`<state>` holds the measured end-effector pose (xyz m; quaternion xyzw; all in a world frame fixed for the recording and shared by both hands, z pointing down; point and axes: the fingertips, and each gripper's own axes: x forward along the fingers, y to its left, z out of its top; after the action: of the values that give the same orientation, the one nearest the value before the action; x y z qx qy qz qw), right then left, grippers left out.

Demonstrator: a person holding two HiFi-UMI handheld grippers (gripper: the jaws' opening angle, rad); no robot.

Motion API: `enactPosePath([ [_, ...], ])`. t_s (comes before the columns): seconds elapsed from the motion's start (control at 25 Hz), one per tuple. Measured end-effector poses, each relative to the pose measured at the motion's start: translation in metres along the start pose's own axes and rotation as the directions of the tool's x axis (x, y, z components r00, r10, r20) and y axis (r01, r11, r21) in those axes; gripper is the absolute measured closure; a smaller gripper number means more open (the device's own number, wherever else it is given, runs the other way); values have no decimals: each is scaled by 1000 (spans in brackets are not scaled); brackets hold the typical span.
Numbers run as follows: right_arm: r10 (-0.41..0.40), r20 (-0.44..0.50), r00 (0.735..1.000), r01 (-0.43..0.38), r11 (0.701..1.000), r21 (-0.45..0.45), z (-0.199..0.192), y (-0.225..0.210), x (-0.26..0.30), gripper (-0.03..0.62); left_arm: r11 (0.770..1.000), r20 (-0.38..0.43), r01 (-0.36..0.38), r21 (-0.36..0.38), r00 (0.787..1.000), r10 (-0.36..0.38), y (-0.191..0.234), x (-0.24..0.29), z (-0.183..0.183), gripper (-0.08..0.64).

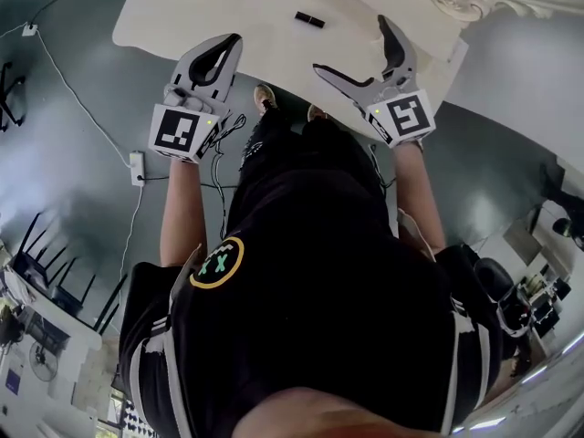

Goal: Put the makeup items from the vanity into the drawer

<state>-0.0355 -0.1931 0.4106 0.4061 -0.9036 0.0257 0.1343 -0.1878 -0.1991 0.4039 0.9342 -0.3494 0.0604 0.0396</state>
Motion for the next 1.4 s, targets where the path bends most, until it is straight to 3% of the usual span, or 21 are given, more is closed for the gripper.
enactPosePath([
  [0.44, 80, -49, 996, -79, 997, 9, -53, -26, 47, -6, 997, -20, -78, -25, 997, 77, 11, 17, 2, 535],
  [0.6, 114, -103, 988, -111, 993, 36, -93, -28, 65, -6, 994, -30, -103, -22, 994, 103, 12, 17, 4, 535],
  [0.84, 134, -212, 968, -118, 989, 85, -159, -32, 89, -6, 993, -45, -116, -12, 992, 115, 13, 18, 3, 535],
  [1.16, 145, -330, 933, -107, 986, 131, -215, -41, 109, -6, 992, -50, -122, -7, 991, 122, 14, 18, 4, 535],
  [1.4, 116, -397, 910, -103, 993, 54, -229, -41, 113, -5, 991, -53, -133, -10, 990, 132, 17, 17, 3, 535],
])
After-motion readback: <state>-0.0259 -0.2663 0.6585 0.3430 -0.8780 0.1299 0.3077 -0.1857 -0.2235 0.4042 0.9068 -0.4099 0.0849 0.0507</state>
